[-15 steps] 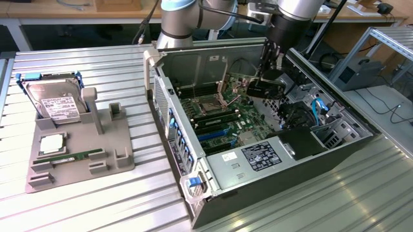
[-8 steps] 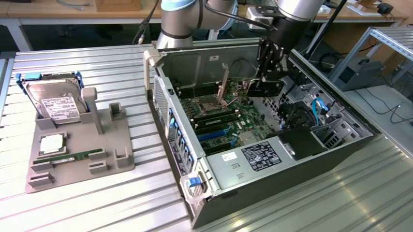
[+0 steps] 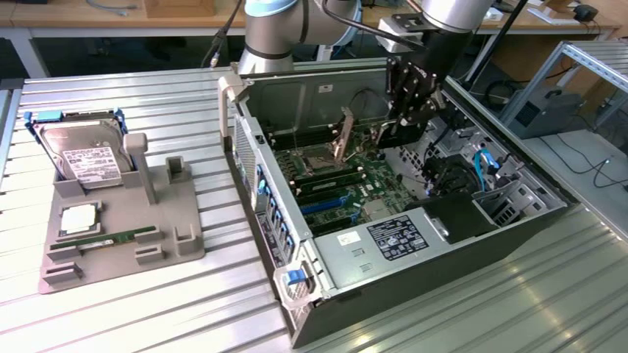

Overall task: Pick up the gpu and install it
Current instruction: 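Insert the gpu into the slot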

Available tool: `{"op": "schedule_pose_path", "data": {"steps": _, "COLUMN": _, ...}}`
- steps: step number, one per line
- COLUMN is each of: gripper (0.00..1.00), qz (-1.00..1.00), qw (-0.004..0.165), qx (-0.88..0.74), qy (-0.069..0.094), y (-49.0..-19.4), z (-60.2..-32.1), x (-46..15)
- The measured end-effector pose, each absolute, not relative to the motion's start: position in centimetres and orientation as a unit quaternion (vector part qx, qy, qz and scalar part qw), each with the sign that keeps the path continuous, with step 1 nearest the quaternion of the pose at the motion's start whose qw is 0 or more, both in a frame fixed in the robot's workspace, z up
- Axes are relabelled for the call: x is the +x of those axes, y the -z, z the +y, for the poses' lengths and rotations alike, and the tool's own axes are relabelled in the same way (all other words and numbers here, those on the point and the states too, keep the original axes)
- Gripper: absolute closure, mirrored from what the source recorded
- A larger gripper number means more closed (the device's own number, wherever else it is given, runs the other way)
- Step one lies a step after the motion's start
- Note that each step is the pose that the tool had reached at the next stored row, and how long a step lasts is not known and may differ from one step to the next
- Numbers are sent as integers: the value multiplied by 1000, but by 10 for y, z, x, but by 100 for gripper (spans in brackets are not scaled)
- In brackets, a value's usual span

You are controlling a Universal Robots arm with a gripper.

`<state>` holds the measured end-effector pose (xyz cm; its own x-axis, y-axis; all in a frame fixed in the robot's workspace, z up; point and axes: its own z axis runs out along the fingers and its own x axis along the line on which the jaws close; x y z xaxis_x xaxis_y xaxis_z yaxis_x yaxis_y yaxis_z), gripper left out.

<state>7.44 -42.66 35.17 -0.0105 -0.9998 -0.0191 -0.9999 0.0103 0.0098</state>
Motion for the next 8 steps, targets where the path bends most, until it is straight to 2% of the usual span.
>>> {"op": "schedule_pose_path", "data": {"steps": 8, "gripper": 73, "qz": 609, "qw": 2, "qx": -793, "qy": -11, "y": -351, "z": -427, "x": 74}}
